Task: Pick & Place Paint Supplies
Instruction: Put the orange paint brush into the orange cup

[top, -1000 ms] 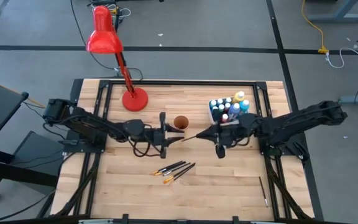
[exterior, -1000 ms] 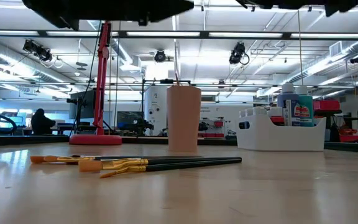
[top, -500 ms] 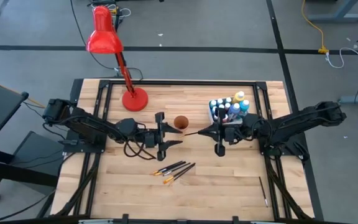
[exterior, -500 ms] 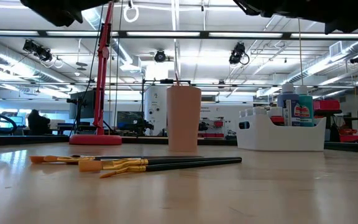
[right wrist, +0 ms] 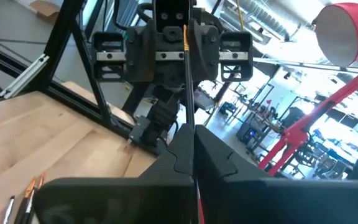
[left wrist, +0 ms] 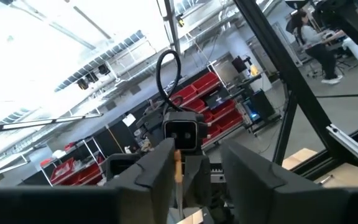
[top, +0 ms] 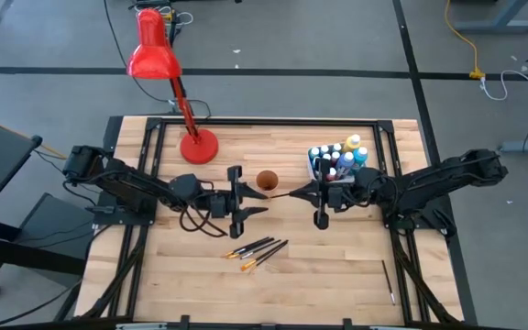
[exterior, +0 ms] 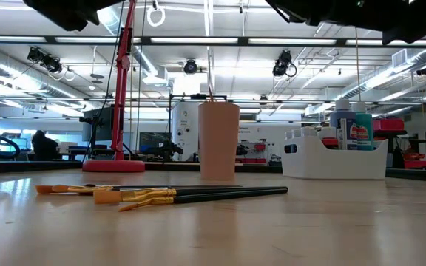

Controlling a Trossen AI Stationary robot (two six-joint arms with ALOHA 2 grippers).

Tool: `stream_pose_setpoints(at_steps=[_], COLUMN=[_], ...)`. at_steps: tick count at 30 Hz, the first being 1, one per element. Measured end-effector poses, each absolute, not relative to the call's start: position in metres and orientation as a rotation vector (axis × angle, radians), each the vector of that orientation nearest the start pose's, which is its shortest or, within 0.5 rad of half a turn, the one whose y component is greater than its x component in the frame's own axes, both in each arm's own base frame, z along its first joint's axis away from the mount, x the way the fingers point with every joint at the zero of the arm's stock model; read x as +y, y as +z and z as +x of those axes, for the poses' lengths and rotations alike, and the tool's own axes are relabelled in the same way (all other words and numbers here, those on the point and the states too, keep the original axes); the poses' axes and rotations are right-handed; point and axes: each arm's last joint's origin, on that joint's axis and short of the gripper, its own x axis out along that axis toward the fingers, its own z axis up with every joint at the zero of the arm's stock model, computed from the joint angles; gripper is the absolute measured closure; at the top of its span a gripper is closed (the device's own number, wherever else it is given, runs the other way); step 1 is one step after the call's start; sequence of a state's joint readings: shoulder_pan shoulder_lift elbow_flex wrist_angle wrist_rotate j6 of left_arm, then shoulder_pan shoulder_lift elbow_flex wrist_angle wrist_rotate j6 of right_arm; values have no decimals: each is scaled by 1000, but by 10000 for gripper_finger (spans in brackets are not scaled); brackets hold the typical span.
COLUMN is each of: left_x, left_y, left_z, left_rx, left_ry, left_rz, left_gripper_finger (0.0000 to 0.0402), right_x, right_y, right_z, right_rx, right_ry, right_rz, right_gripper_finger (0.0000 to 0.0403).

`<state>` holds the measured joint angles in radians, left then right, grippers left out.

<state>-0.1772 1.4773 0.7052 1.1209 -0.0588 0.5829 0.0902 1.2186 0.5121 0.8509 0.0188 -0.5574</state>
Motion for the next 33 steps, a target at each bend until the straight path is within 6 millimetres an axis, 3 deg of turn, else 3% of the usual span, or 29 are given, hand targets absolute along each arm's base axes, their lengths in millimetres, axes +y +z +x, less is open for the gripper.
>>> stream_pose_setpoints(at_steps=[8,16,22,27,33], left_x=[-52,-49,-49,-49,-49], left_y=[271,268,253,242,244], left_z=[299,301,304,305,305], left_rx=[-368,-302,-138,-34,-50], left_ry=[-6,69,54,26,29], left_rz=[532,508,474,445,439], left_gripper_finger=[389,396,392,392,390], right_x=[20,20,20,23,28], right_y=[248,244,236,221,195], right_z=[250,250,250,248,246], right_rx=[-114,-81,8,139,347], right_ry=[35,44,68,211,412], right_rz=[-526,-520,-472,-391,-250], right_gripper_finger=[402,402,396,352,291])
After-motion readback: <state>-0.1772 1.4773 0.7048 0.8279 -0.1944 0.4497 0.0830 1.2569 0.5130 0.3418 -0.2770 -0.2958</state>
